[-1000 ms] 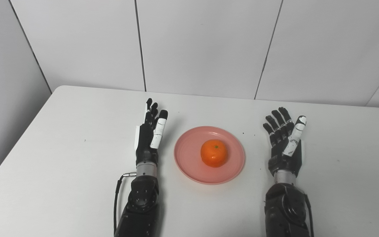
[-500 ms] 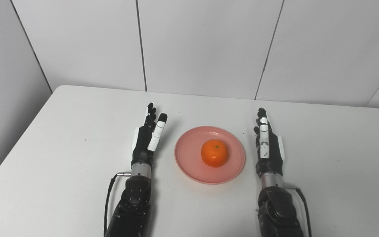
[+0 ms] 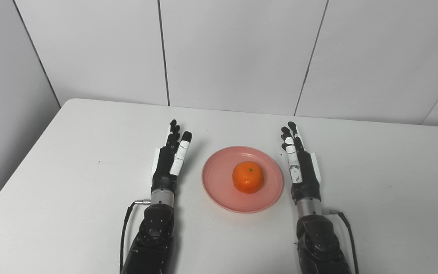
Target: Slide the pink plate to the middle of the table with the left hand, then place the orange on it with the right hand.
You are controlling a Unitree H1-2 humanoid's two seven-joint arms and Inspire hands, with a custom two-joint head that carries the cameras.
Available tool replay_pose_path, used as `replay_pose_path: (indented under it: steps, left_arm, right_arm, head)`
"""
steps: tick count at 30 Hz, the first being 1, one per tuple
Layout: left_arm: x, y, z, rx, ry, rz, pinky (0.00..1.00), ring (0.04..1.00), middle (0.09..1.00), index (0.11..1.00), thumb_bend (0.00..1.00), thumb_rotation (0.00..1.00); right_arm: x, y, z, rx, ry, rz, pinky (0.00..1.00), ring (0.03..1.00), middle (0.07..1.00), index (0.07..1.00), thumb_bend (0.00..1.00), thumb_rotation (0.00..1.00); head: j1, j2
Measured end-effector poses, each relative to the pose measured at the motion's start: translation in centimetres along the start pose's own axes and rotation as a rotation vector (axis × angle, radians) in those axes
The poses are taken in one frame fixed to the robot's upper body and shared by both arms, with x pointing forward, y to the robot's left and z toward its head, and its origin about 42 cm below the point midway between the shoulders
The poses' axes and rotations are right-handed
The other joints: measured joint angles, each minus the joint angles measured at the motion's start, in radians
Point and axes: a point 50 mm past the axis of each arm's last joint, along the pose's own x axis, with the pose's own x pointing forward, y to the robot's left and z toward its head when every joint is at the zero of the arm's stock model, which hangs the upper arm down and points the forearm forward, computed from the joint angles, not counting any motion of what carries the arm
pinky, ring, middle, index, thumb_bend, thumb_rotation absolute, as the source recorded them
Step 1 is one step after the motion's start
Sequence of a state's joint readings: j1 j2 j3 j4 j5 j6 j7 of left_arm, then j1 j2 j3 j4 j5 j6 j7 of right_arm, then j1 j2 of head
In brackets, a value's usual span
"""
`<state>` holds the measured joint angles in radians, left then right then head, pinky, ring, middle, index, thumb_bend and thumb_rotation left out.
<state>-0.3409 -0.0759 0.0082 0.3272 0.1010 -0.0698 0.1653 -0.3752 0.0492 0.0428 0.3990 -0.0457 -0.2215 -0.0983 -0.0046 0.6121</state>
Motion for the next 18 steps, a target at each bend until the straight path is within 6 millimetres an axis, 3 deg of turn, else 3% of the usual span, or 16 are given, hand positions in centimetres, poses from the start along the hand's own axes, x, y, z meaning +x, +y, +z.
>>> replay_pose_path:
  steps: [18]
  left_arm:
    - [-0.06, -0.08, 0.01, 0.001, -0.001, 0.003, 1.0, 1.0, 1.0, 1.0, 0.86, 0.94]
  right_arm:
    - [0.07, -0.48, -0.02, 0.046, 0.005, -0.026, 1.0, 1.0, 0.992, 0.964, 0.81, 1.0]
  head:
    - [-0.002, 0.003]
